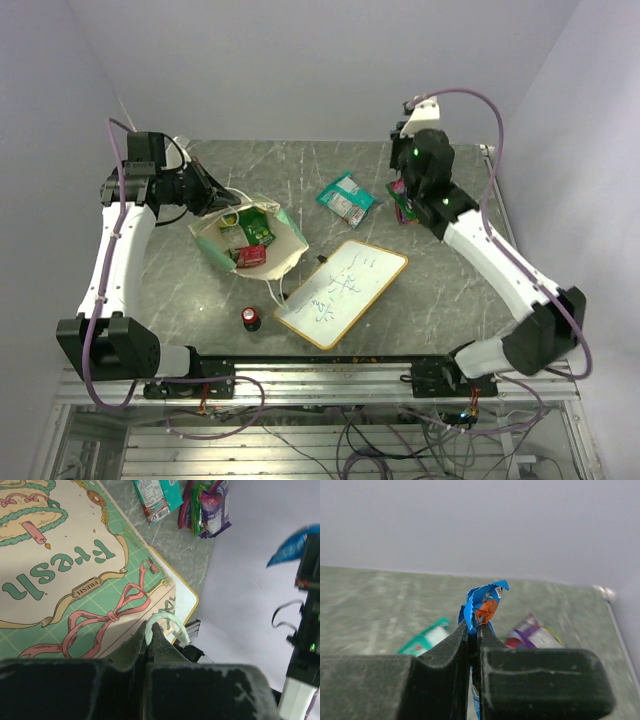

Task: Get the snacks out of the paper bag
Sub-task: Place the snack at the center of the board.

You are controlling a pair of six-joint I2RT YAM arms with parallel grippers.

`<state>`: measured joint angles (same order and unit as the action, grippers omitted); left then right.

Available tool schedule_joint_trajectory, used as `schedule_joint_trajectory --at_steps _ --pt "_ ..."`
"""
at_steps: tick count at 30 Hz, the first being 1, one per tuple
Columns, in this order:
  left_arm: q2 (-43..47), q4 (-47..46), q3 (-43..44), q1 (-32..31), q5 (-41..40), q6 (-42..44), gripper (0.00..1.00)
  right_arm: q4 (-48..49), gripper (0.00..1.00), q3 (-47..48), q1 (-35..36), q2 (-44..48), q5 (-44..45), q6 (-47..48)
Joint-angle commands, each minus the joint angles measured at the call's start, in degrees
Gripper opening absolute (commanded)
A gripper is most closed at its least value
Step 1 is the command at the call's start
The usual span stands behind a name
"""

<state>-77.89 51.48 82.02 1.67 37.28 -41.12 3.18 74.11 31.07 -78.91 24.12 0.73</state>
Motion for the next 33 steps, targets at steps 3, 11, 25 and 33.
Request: schedule_joint_trajectory --at_steps 3,11,25,33 --pt "4.0 -7.3 -8.6 -0.2 6.5 -3.0 0.07 -21.6 0.0 11.6 -12.3 -13.6 5.2 -11.0" --pt "7.6 -7.3 -10.1 -1.1 4.5 -2.9 0.07 -29.8 0.0 22.6 -18.8 -28.3 2.8 -15.0" --pt "3.0 -1.1 4.0 0.1 -4.8 -0.4 0.07 -32.9 0.77 26.3 -20.8 -33.1 -2.0 -11.5" --pt "-5.6 5.5 20.9 4.9 -11.5 4.1 0.07 -35.3 1.0 25.0 -15.7 -21.9 -7.4 -9.3"
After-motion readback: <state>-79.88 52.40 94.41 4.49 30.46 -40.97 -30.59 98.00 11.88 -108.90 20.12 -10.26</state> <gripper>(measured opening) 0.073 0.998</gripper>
